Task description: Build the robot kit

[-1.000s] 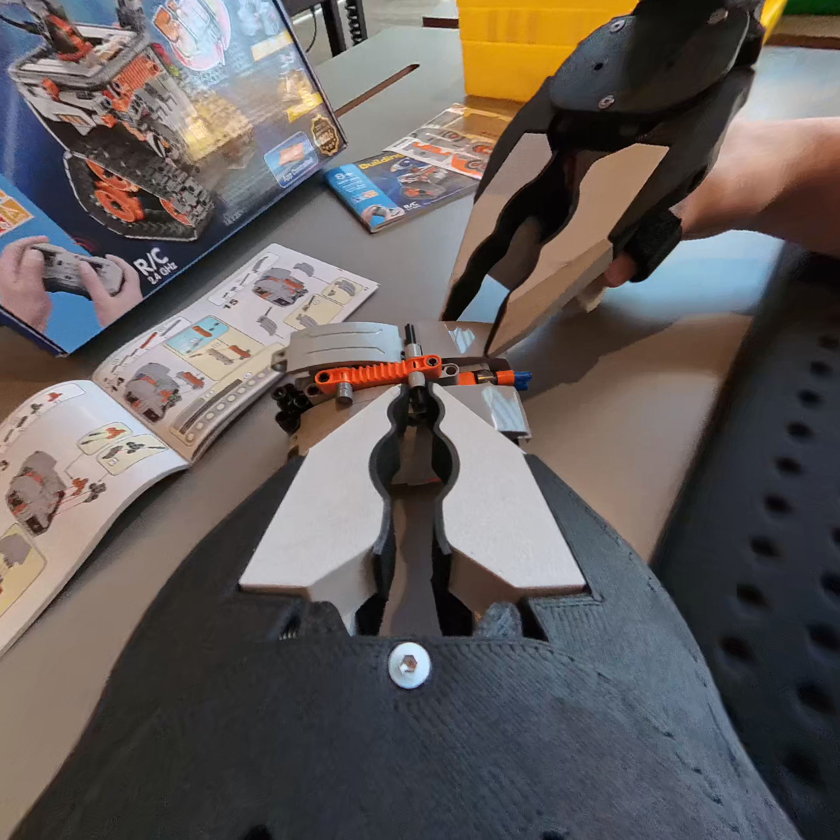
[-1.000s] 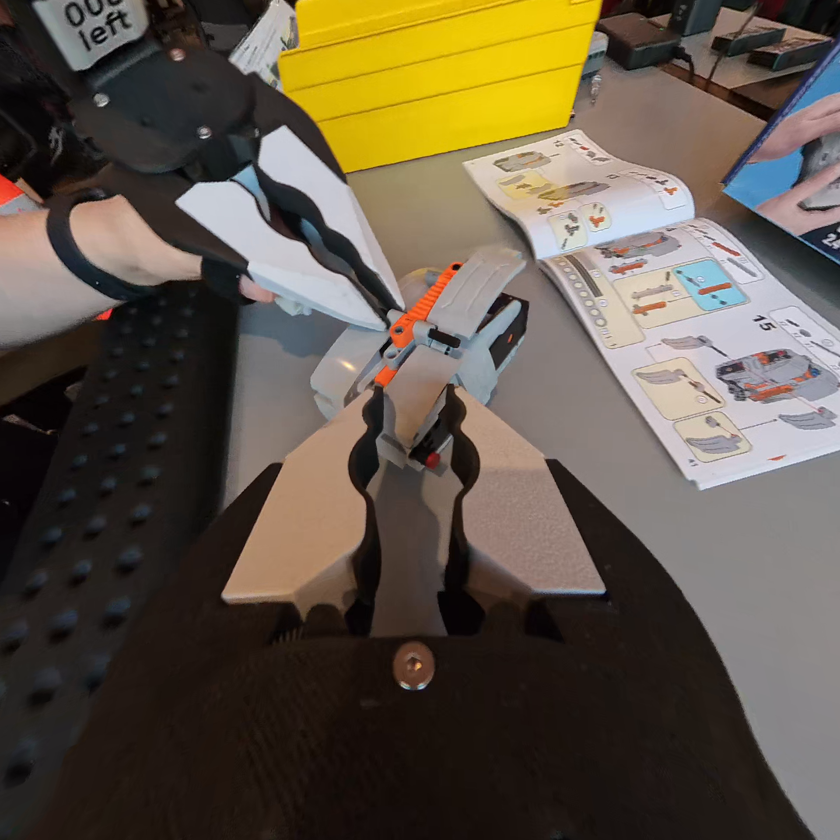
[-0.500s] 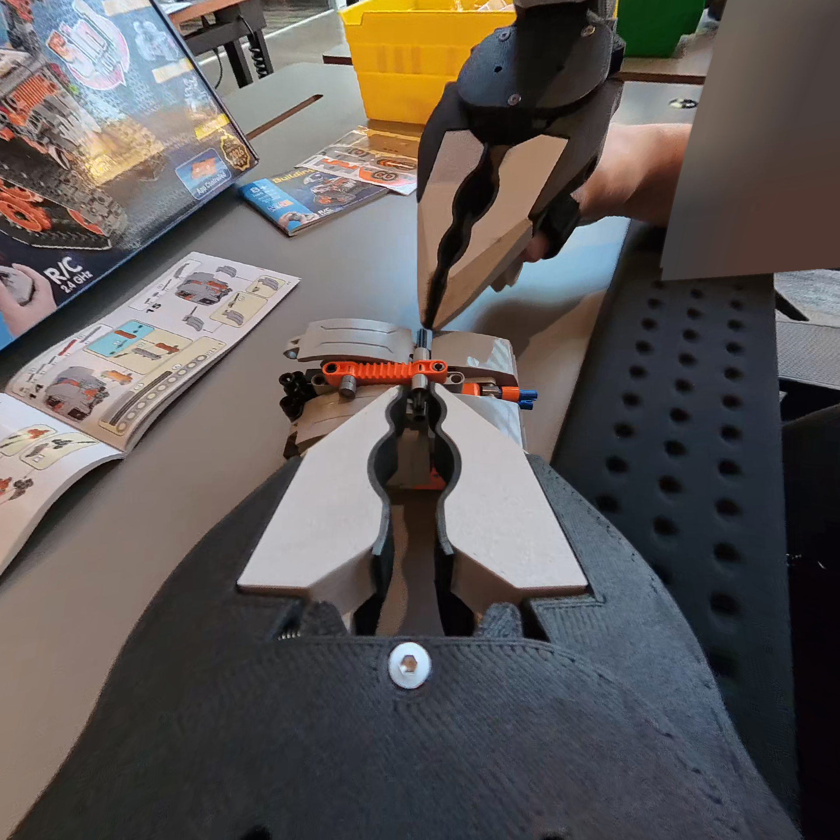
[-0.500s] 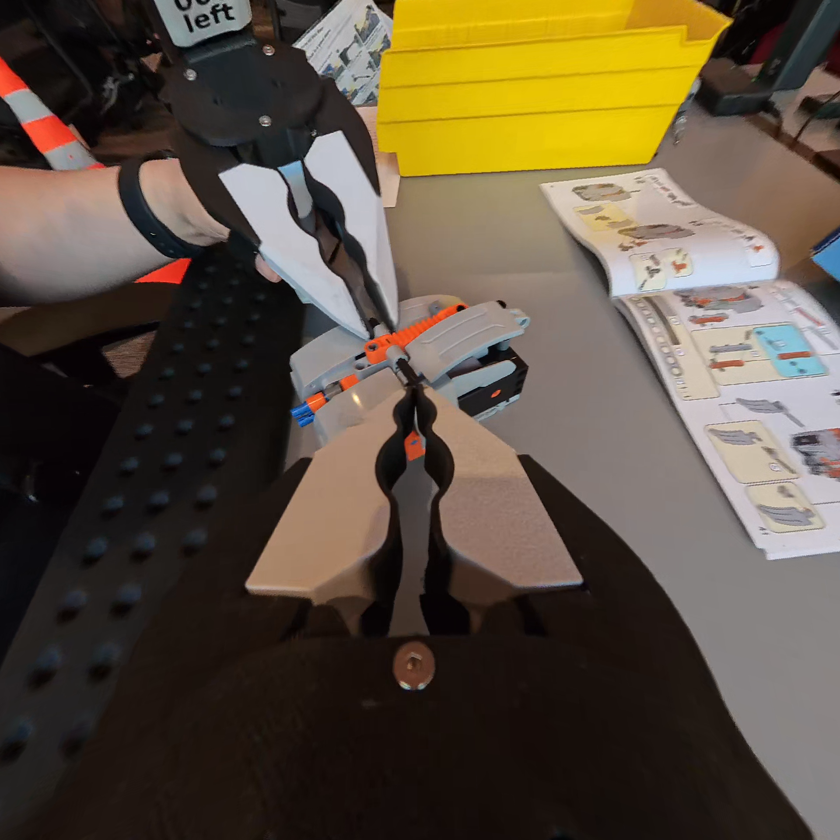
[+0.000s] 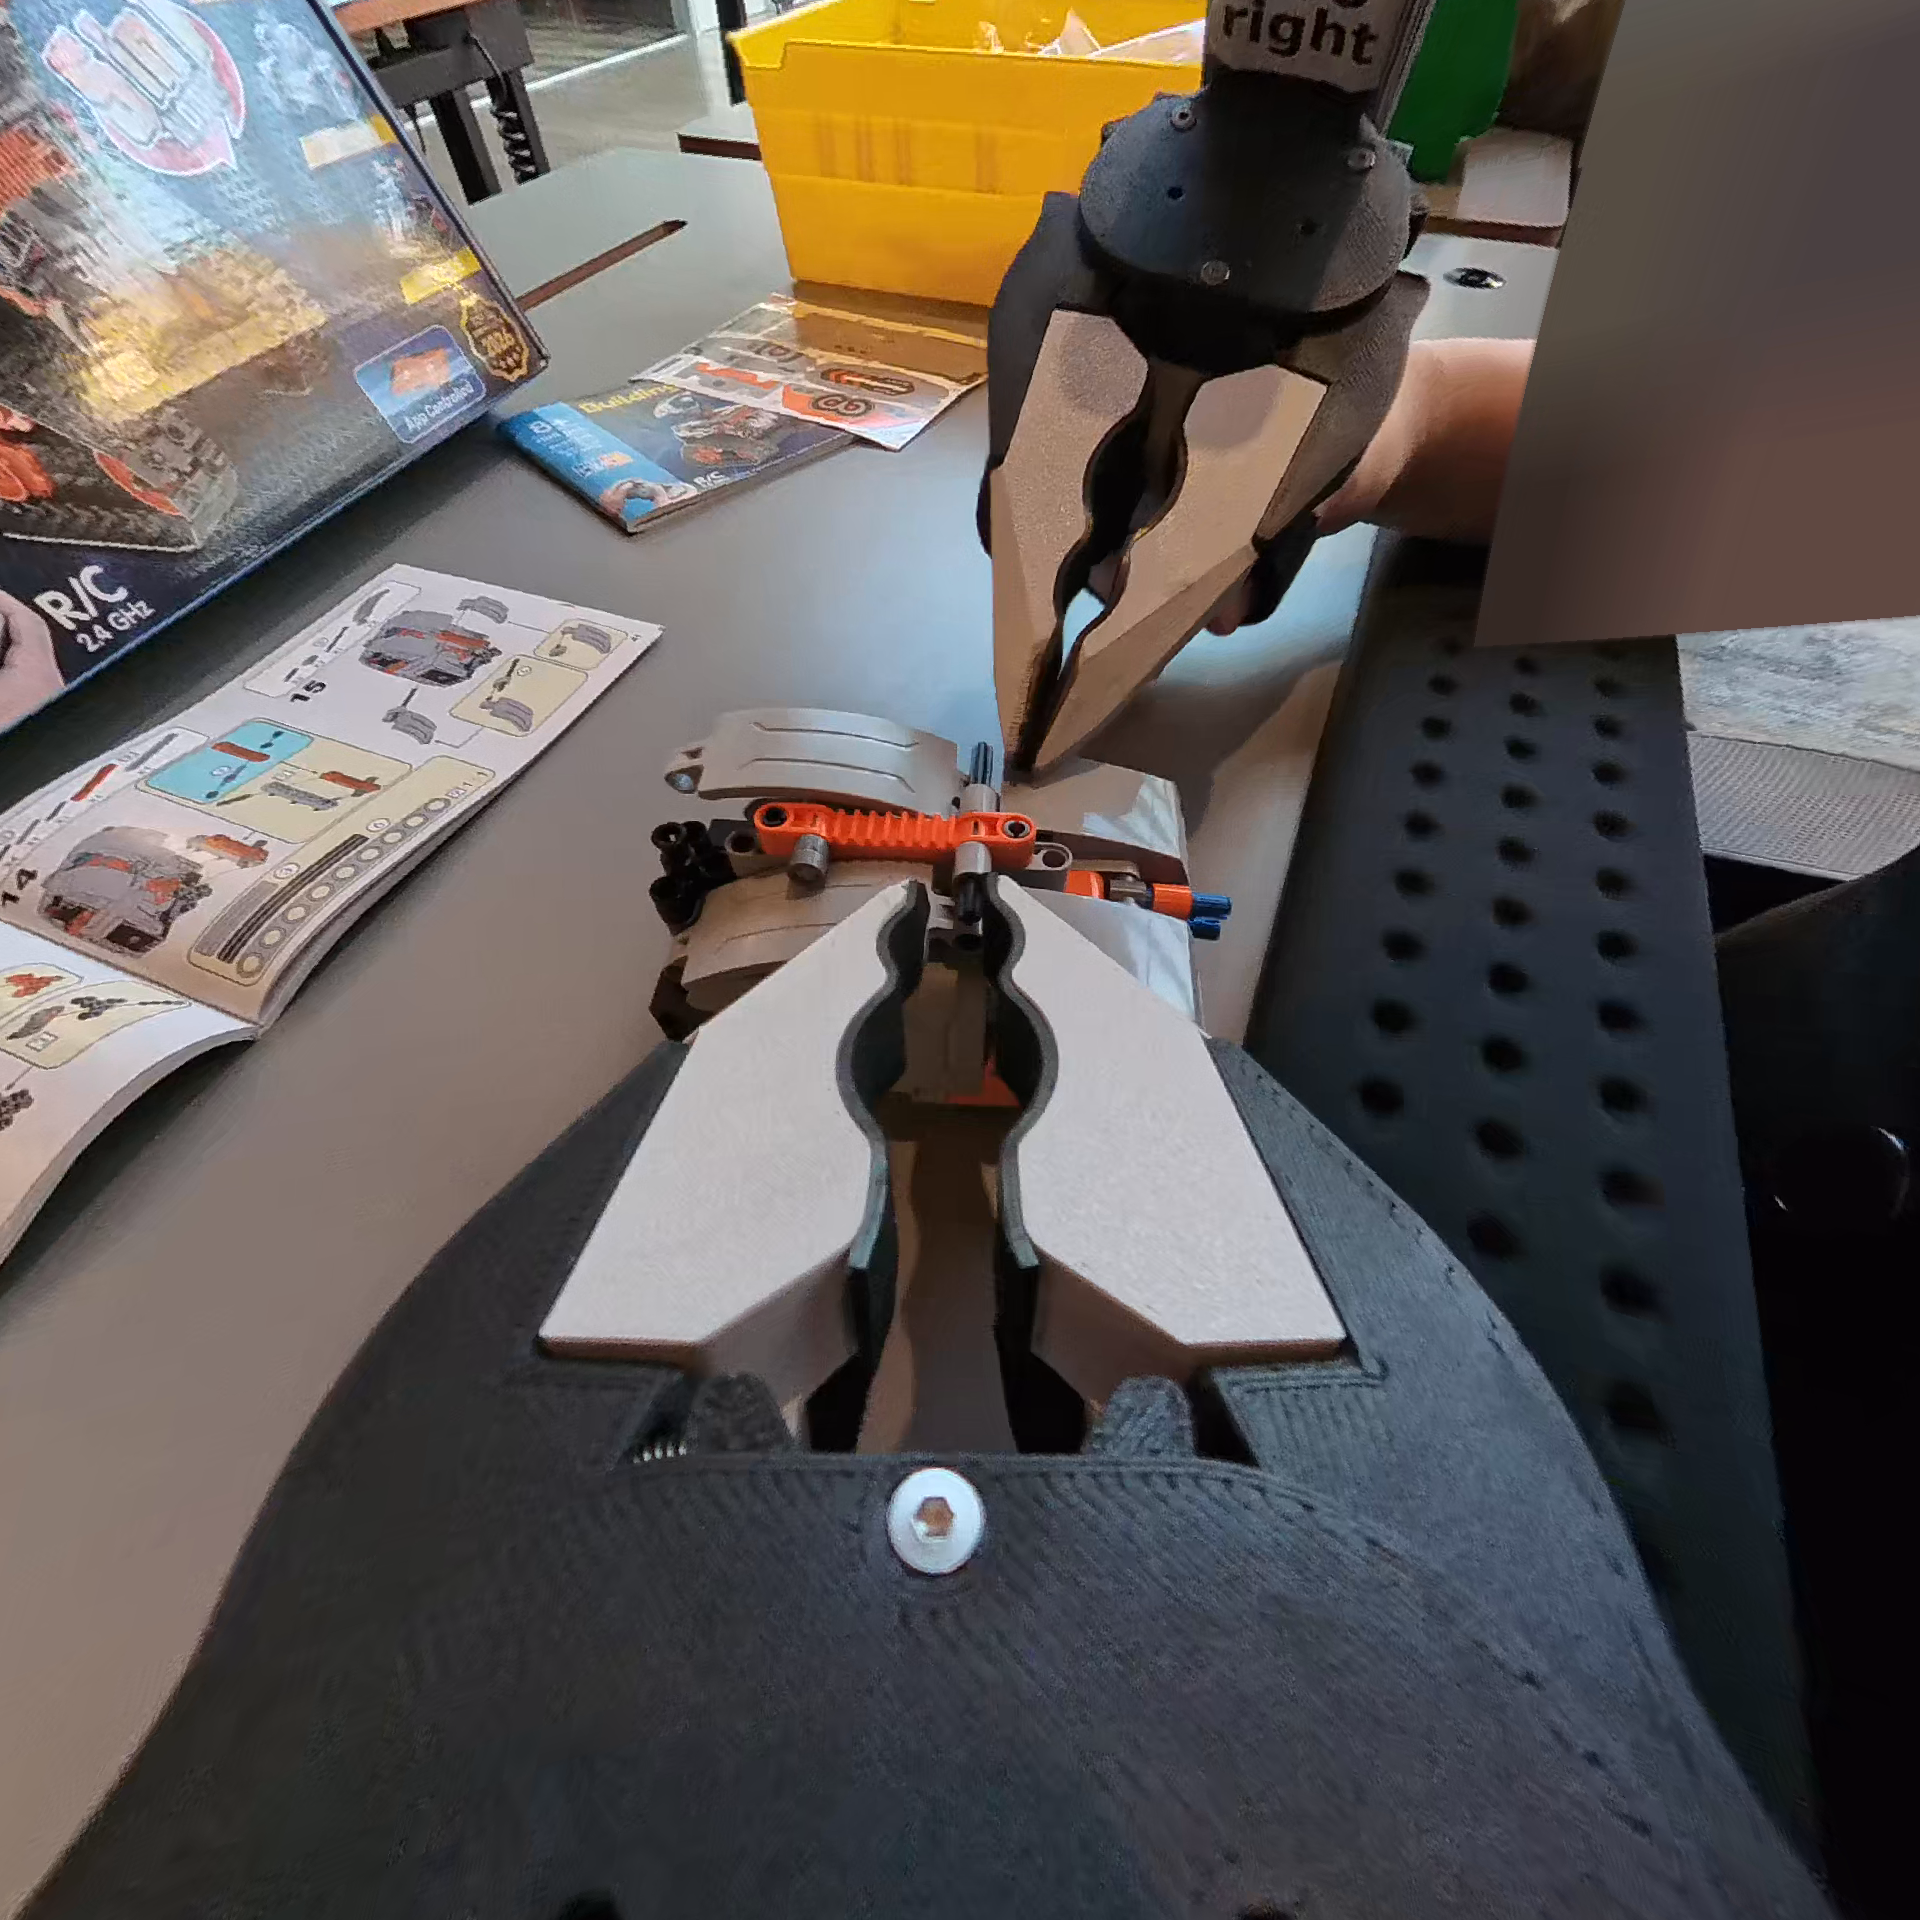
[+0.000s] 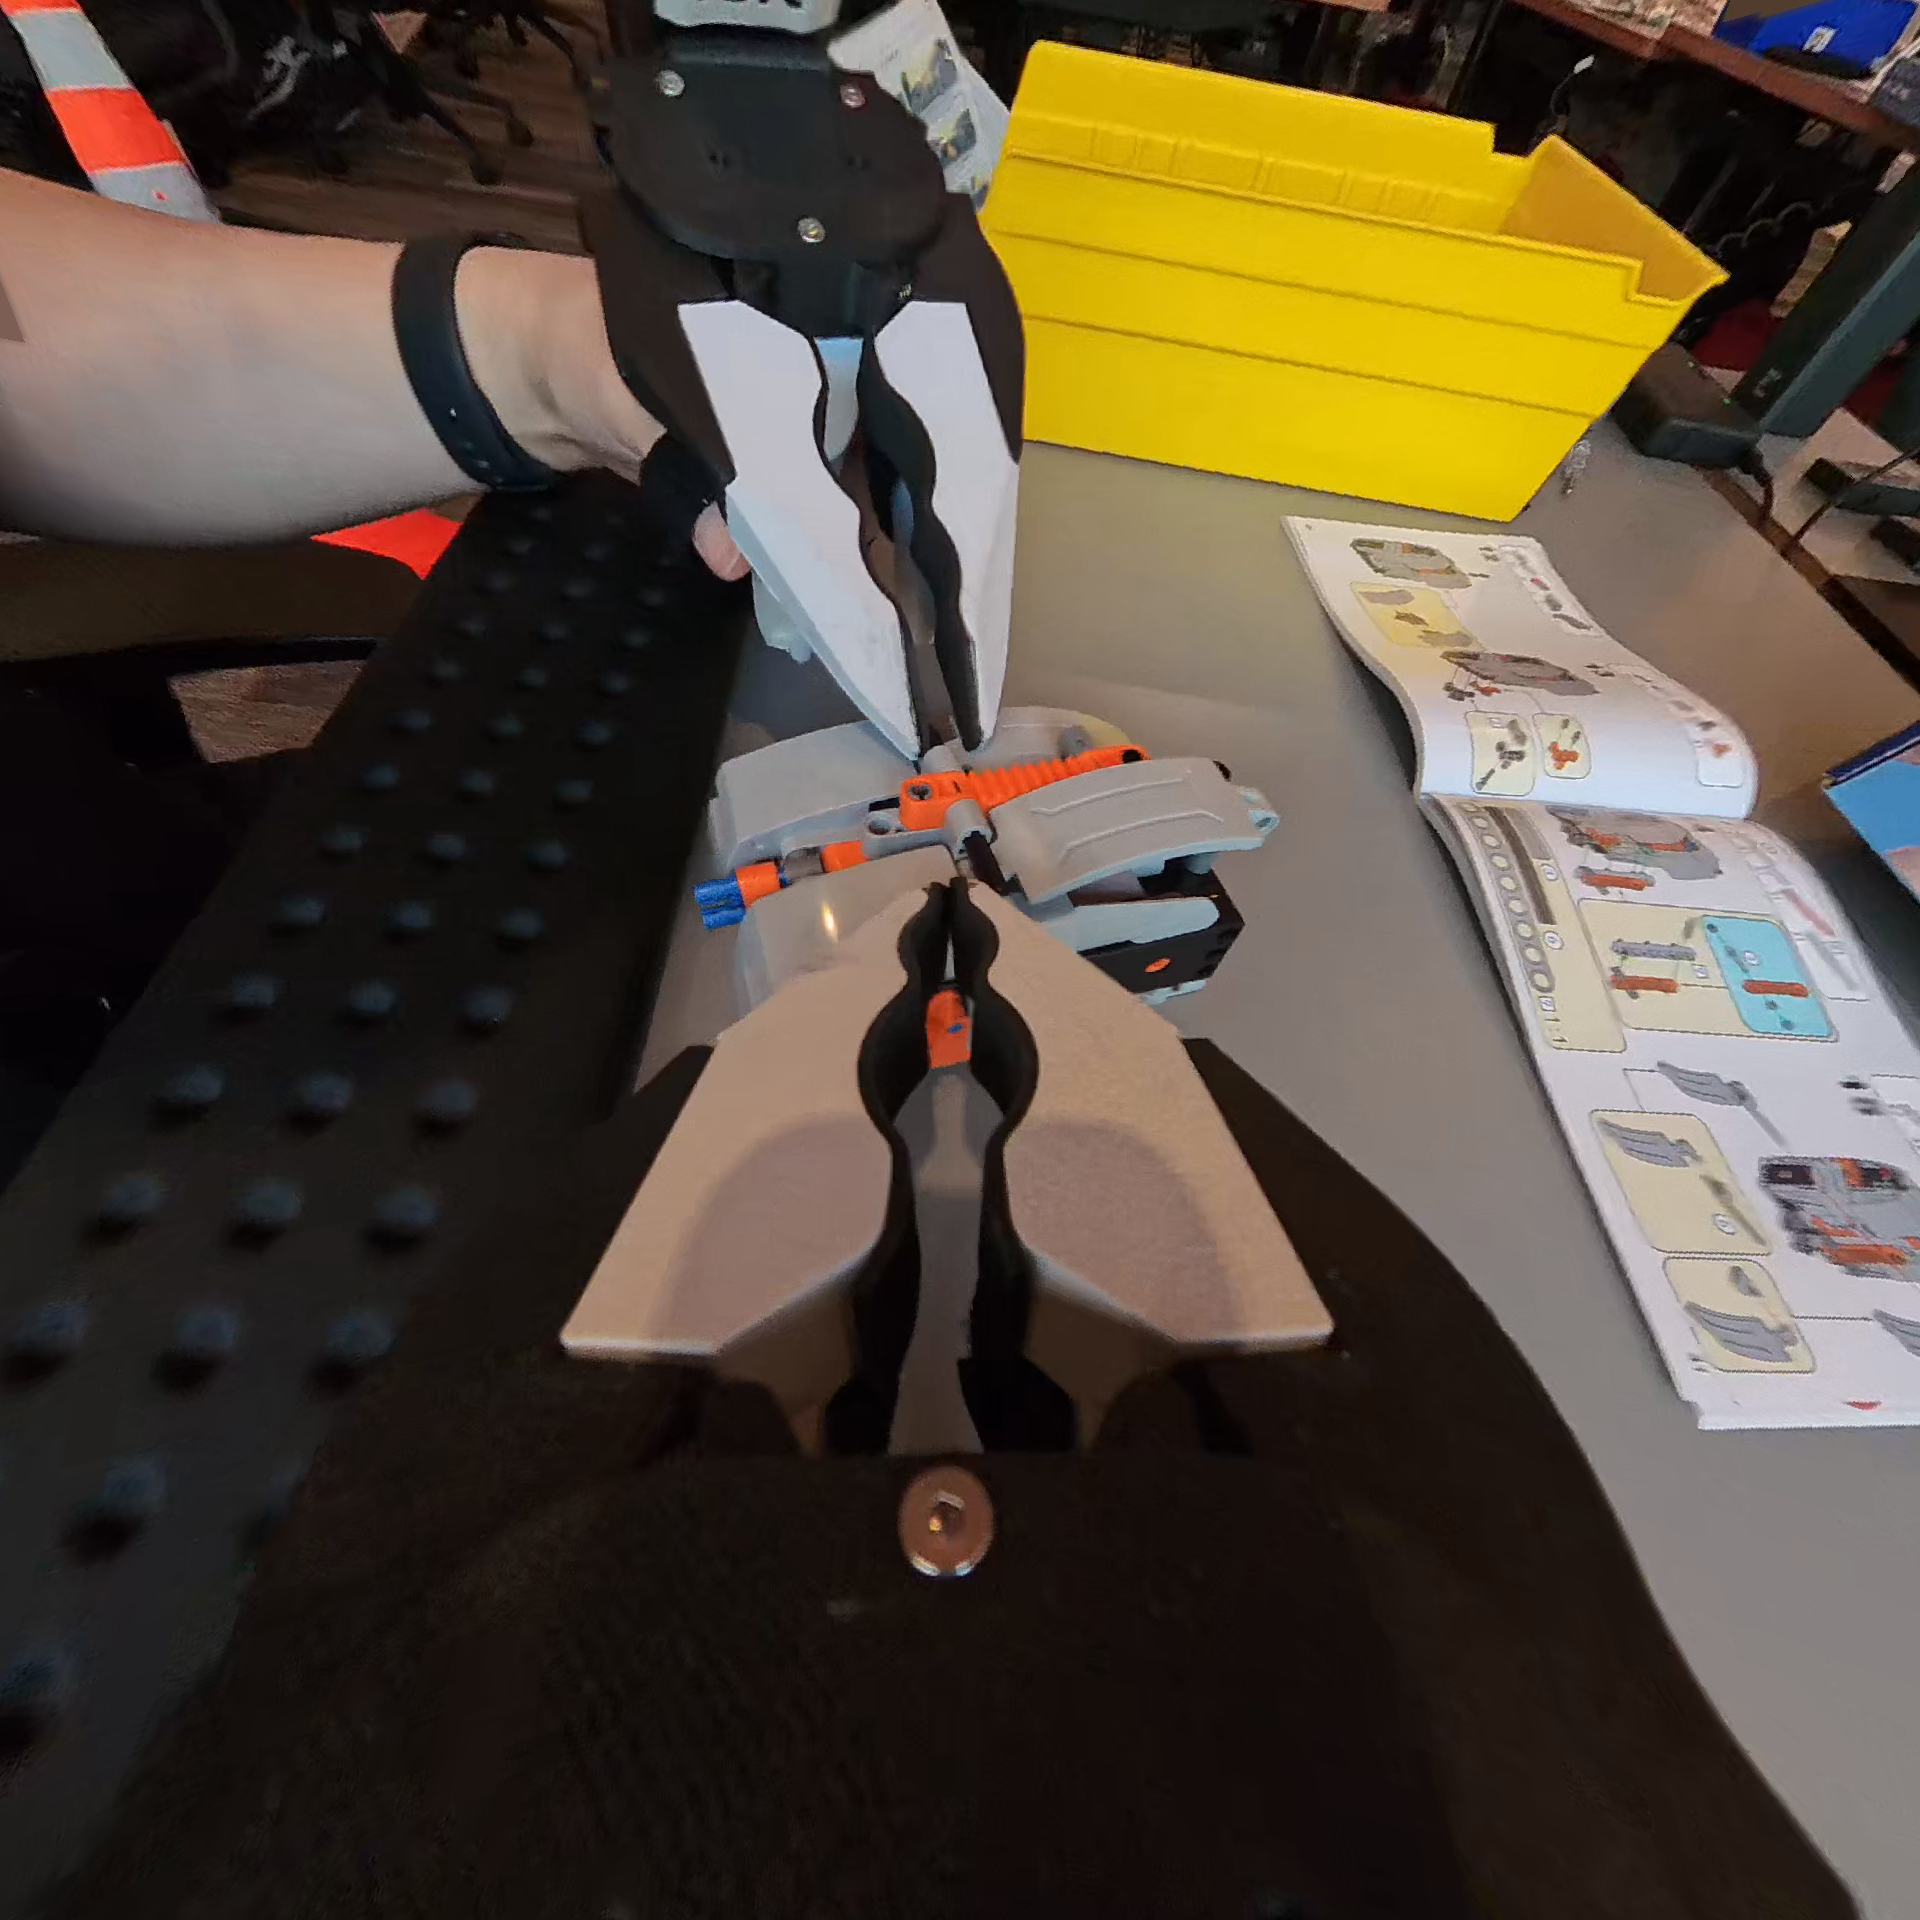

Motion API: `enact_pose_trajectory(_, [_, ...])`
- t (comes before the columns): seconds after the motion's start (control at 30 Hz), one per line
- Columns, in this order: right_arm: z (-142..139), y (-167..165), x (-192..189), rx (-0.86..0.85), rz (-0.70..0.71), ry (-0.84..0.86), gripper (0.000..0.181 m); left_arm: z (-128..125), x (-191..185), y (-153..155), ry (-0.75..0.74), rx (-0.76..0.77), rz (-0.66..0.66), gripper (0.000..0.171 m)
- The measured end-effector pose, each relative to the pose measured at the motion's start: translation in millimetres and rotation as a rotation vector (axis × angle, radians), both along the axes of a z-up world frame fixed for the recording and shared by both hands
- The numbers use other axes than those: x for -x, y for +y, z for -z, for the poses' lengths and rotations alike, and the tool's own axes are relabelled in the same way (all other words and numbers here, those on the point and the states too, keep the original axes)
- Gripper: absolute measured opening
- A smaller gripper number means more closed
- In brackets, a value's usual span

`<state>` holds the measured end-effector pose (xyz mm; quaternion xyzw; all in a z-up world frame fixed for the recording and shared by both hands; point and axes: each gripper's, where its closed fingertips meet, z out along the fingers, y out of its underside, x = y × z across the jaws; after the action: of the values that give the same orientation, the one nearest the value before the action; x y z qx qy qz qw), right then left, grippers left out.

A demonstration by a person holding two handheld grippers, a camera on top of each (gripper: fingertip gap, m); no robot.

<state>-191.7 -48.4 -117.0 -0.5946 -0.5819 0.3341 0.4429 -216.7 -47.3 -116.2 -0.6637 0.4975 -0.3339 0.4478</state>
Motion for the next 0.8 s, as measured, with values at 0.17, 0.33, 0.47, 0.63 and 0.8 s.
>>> enact_pose_trajectory(0.17, [-11, 18, -9, -0.111, 0.072, 0.048, 0.011, -2, 8, 0, -0.042, 0.045, 0.034, 0.013])
enact_pose_trajectory(0.33, [1, 10, -4, -0.090, 0.020, -0.009, 0.000, 1, 16, 4, -0.012, 0.043, 0.004, 0.012])
enact_pose_trajectory(0.47, [2, 4, 0, -0.108, -0.005, -0.019, 0.000, 5, 15, 7, 0.007, 0.042, -0.004, 0.011])
enact_pose_trajectory(0.63, [2, -12, 9, -0.111, -0.064, -0.006, 0.000, 7, 18, 27, 0.019, 0.028, -0.075, 0.015])
enact_pose_trajectory(0.8, [-5, -24, 15, -0.206, -0.113, -0.016, 0.007, -2, 29, 35, -0.018, 0.031, -0.128, 0.017])
